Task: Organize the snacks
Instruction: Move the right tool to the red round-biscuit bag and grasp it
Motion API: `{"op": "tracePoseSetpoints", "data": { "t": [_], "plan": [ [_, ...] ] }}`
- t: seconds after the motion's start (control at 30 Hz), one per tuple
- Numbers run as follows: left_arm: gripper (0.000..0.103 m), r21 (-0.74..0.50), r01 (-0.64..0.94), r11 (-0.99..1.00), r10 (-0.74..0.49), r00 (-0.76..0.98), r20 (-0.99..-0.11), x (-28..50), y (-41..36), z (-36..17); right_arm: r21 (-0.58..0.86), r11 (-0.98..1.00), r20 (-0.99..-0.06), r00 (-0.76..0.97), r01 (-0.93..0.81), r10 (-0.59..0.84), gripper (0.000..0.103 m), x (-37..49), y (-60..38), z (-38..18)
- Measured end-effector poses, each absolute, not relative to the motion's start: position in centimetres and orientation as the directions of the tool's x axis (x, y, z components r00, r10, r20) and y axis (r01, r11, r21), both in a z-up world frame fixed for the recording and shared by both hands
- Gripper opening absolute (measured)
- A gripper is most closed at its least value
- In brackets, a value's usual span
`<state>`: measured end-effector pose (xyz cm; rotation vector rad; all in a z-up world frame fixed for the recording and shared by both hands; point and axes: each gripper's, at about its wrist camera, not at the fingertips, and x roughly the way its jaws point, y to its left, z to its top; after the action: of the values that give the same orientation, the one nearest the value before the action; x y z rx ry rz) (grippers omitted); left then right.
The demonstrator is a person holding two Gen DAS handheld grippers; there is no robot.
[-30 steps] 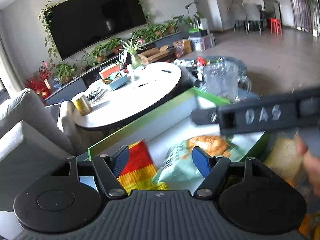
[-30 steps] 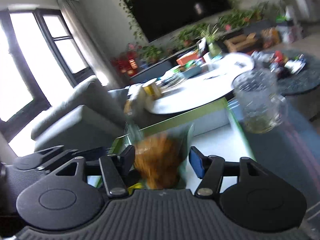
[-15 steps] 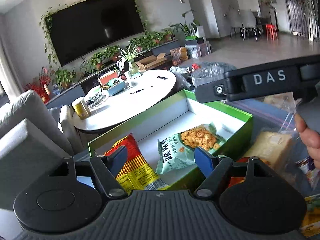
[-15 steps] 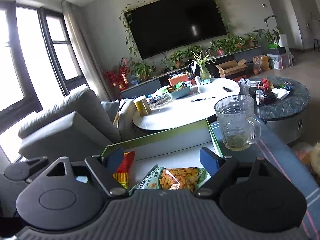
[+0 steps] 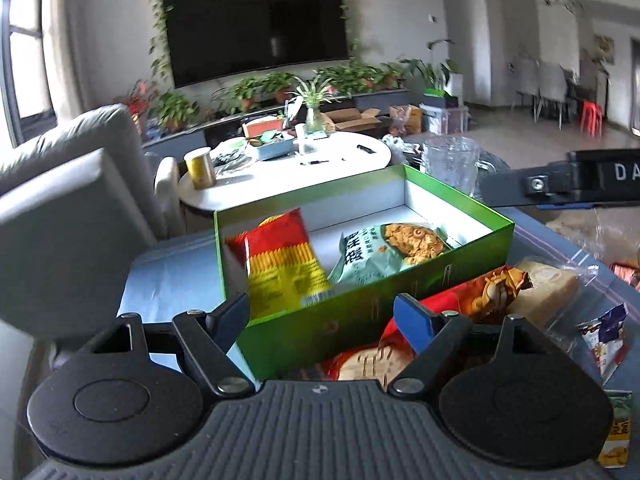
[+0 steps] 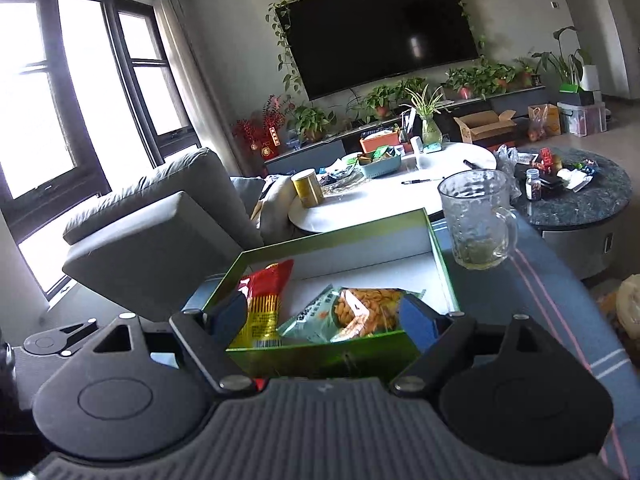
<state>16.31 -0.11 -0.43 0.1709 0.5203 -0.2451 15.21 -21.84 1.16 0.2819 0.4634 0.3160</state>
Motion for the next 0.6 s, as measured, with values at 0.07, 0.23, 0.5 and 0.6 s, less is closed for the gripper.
{"op": "tracePoseSetpoints", "data": {
  "t": [0.07,0.23,0.5,0.6],
  "plan": [
    [0.077,0.079,0.263,0.962,-0.187,0.839,-0.51,15.7,0.3,-0.6,0.335,0.914,-0.393,0.848,-0.228,0.356,0.063,14.8,-22.0,1.0],
    [0.078,0.068,0.24,0.969,-0.172,0.841,-0.513,13.6,0.7,-1.0,0.356,0.905,-0.402,0.835,-0.234,0.375,0.063,13.9,-21.7,0.5],
    [0.078,0.033,0.212,0.977,-0.166,0.844,-0.509,11.3,1.2,-0.6,0.371,0.898,-0.413,0.825,-0.235,0.387,0.063,12.5,-21.5,0.3],
    [0.079,0.028,0.19,0.981,-0.15,0.85,-0.504,10.8,1.7,-0.3,0.36,0.907,-0.414,0.833,-0.221,0.367,0.063,12.1,-21.8,0.7]
  ]
}}
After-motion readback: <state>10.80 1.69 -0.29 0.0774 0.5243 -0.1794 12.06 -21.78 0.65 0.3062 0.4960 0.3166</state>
